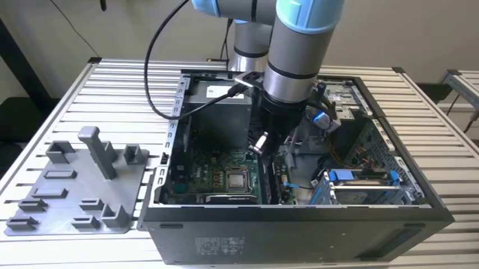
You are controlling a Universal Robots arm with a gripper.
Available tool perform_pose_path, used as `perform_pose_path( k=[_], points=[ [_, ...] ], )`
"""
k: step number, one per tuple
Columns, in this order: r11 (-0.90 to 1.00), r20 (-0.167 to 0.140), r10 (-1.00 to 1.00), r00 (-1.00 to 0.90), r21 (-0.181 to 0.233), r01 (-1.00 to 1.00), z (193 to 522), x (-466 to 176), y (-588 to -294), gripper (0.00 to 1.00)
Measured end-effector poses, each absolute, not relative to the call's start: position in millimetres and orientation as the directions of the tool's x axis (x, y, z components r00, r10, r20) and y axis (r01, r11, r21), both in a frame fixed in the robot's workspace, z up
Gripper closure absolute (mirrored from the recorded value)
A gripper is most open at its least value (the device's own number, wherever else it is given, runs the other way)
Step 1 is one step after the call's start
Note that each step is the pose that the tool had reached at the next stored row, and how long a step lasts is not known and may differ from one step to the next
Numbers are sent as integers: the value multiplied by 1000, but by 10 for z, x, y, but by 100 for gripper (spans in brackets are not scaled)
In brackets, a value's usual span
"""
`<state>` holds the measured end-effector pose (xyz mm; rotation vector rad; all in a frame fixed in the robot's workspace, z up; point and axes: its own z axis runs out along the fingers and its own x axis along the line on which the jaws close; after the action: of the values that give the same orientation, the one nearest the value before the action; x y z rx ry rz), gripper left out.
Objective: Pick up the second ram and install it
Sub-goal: 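Press down the second ram until it locks into place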
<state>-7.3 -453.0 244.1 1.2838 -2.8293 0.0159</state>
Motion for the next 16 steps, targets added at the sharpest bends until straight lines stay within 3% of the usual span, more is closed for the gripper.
perform_pose_path(
  k=[16],
  points=[
    [519,34,-854,-519,1,-854,2441,-95,-4530,89]
  ],
)
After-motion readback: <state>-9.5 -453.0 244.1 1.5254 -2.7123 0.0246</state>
